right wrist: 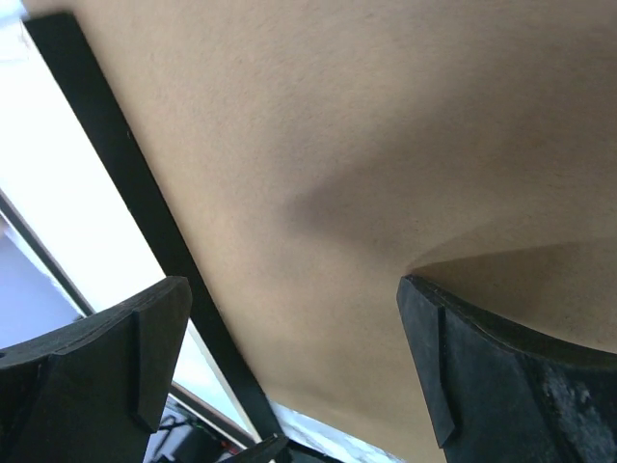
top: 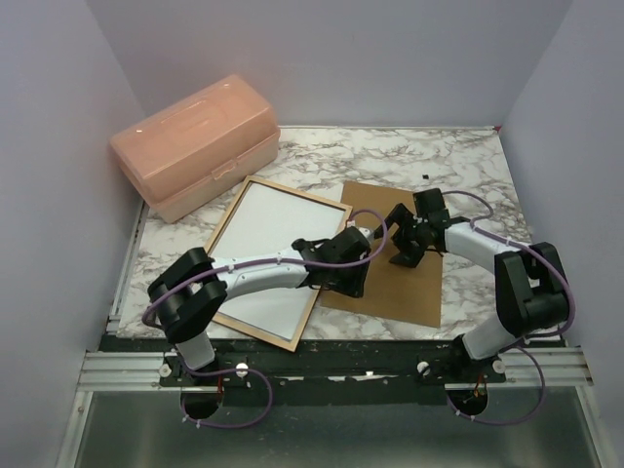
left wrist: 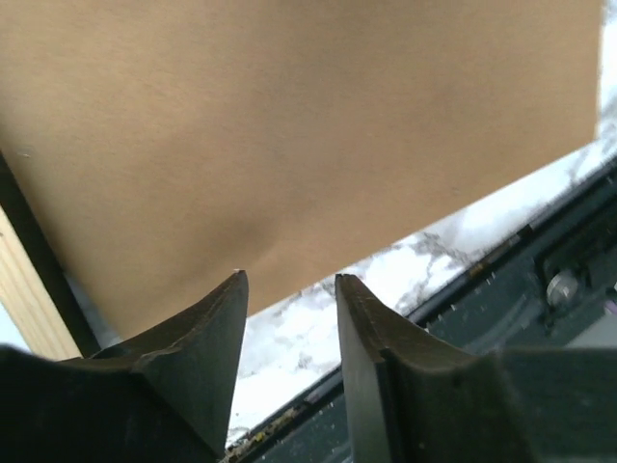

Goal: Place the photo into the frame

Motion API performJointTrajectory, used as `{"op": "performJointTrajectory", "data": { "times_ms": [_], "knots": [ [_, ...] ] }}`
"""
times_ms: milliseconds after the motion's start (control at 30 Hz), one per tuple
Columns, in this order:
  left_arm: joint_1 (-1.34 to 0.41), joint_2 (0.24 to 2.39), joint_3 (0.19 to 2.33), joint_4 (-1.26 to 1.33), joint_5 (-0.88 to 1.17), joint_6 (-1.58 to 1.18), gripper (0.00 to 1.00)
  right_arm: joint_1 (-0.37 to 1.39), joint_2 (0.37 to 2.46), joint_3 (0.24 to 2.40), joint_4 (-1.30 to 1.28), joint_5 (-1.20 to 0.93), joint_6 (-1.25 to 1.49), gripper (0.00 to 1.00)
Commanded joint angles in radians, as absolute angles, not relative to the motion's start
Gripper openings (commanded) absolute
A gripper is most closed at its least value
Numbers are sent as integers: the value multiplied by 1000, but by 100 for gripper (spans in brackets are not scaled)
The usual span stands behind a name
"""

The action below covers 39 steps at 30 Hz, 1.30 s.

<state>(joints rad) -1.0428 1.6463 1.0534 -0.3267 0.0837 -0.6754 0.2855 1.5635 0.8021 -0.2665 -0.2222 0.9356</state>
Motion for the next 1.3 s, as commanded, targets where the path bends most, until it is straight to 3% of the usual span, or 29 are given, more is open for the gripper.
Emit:
{"op": "performJointTrajectory", "data": {
  "times_ms": [0,267,1000,1067,1167,1267],
  "knots": [
    [-1041,1747,1173,-457,-81,-653,42,152,1681,735,-385,-67,882,100],
    [-938,1886,1271,-504,-99,-653,42,-36,1649,704,-380,-105,847,99],
    [-733,2121,1637,-601,-81,-659,44,-60,1435,493,-378,-205,898,98],
    [-724,2128,1662,-604,-72,-658,49,-61,1407,469,-379,-222,913,98],
    [-715,2148,1703,-645,-59,-652,65,-60,1339,443,-383,-249,928,97],
    [-715,2108,1624,-563,22,-646,76,-61,1265,467,-426,-227,908,98]
  ]
}}
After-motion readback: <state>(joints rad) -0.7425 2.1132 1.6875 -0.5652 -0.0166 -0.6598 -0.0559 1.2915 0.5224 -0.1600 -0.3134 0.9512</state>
